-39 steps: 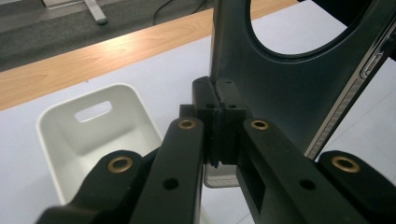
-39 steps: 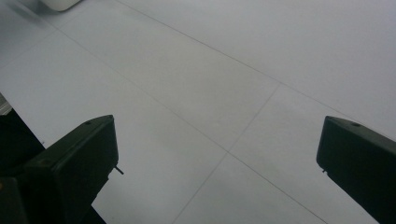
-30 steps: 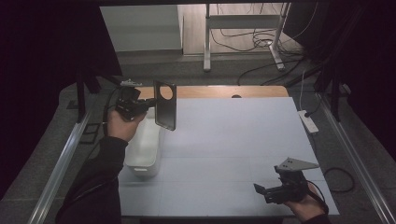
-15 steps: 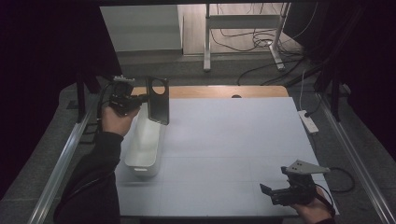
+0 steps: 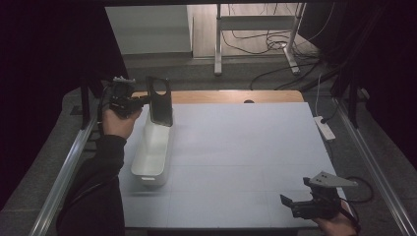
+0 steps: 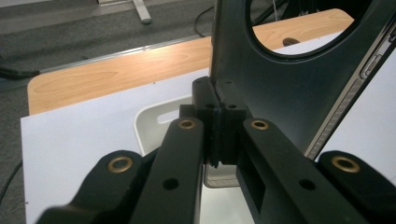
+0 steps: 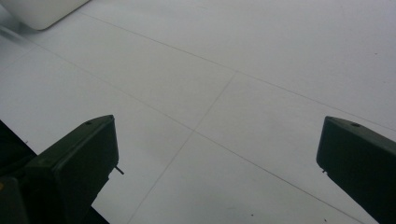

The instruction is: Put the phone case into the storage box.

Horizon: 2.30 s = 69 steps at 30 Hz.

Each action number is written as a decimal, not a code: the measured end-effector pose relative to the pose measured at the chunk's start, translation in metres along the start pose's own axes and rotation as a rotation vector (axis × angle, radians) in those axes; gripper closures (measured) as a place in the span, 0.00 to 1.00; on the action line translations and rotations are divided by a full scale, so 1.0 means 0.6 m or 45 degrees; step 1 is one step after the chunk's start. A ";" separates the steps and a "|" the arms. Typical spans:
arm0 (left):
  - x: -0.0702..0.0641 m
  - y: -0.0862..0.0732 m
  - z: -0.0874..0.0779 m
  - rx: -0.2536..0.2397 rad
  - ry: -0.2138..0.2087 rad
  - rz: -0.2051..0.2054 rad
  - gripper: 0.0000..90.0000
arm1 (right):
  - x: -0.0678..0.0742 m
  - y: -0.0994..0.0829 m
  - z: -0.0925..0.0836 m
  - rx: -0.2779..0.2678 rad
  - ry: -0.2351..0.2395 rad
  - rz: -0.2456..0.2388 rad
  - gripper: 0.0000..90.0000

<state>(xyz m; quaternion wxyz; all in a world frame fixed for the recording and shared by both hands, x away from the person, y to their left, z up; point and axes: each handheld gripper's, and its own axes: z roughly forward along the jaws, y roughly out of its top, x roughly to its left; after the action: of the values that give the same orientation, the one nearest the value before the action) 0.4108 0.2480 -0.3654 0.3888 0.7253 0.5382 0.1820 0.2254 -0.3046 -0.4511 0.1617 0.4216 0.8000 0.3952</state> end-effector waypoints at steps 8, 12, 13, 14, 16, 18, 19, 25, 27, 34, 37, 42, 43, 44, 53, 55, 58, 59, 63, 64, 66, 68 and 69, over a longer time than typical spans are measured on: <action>0.009 0.004 0.006 -0.005 0.022 -0.014 0.99 | -0.007 -0.007 -0.010 -0.022 -0.018 0.036 0.00; 0.014 0.005 0.011 -0.006 0.035 -0.014 0.99 | -0.007 -0.008 -0.010 -0.021 -0.021 0.042 0.00; 0.015 0.005 0.012 -0.007 0.038 -0.017 0.99 | -0.007 -0.008 -0.009 -0.020 -0.020 0.042 0.00; 0.016 0.005 0.013 -0.008 0.040 -0.019 0.99 | -0.007 -0.007 -0.009 -0.018 -0.020 0.041 0.00; 0.019 0.005 0.016 -0.007 0.045 -0.026 0.99 | -0.007 -0.007 -0.009 -0.016 -0.018 0.040 0.00; 0.021 0.005 0.019 -0.009 0.048 -0.030 0.99 | -0.007 -0.007 -0.009 -0.015 -0.018 0.039 0.00; 0.023 0.004 0.022 -0.009 0.051 -0.031 0.99 | -0.007 -0.007 -0.009 -0.012 -0.017 0.038 0.00; 0.030 0.002 0.030 -0.017 0.069 -0.047 0.99 | -0.007 -0.007 -0.008 -0.009 -0.014 0.035 0.00; 0.033 0.001 0.034 -0.015 0.078 -0.051 0.99 | -0.007 -0.007 -0.007 -0.004 -0.014 0.035 0.00; 0.040 -0.004 0.052 -0.014 0.089 -0.074 0.99 | -0.007 -0.007 -0.007 -0.001 -0.012 0.033 0.00; 0.040 -0.006 0.058 -0.011 0.099 -0.079 0.99 | -0.007 -0.007 -0.007 0.000 -0.011 0.033 0.00; 0.044 -0.011 0.068 -0.009 0.112 -0.091 0.99 | -0.006 -0.007 -0.007 0.002 -0.008 0.028 0.00; 0.045 -0.012 0.070 -0.013 0.113 -0.101 0.99 | -0.006 -0.007 -0.007 0.003 -0.008 0.027 0.00; 0.046 -0.013 0.072 -0.010 0.115 -0.104 0.99 | -0.006 -0.007 -0.007 0.003 -0.008 0.027 0.00; 0.050 -0.022 0.088 -0.005 0.128 -0.124 0.99 | -0.005 -0.007 -0.007 0.003 -0.005 0.024 0.00; 0.051 -0.024 0.093 -0.006 0.133 -0.125 0.99 | -0.005 -0.007 -0.007 0.003 -0.005 0.021 0.00; 0.052 -0.028 0.097 -0.002 0.140 -0.127 0.99 | -0.005 -0.007 -0.007 0.003 -0.004 0.021 0.00; 0.052 -0.029 0.099 -0.002 0.140 -0.132 0.99 | -0.005 -0.007 -0.007 0.003 -0.004 0.020 0.00; 0.053 -0.035 0.106 0.000 0.142 -0.135 0.99 | -0.005 -0.007 -0.007 0.004 -0.004 0.017 0.00; 0.053 -0.035 0.106 0.000 0.142 -0.135 0.99 | -0.005 -0.007 -0.007 0.004 -0.004 0.017 0.00; 0.053 -0.038 0.109 -0.001 0.141 -0.142 0.99 | -0.005 -0.007 -0.007 0.007 -0.004 0.014 0.00; 0.054 -0.040 0.111 -0.001 0.143 -0.140 0.99 | -0.005 -0.007 -0.007 0.007 -0.004 0.013 0.00; 0.054 -0.042 0.112 -0.001 0.143 -0.145 0.99 | -0.005 -0.007 -0.007 0.007 -0.004 0.013 0.00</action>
<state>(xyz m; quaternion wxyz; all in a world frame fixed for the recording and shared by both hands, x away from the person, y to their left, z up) 0.4520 0.2559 -0.4317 0.3679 0.6821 0.5994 0.2003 0.2224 -0.3103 -0.4520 0.1597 0.4268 0.7986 0.3932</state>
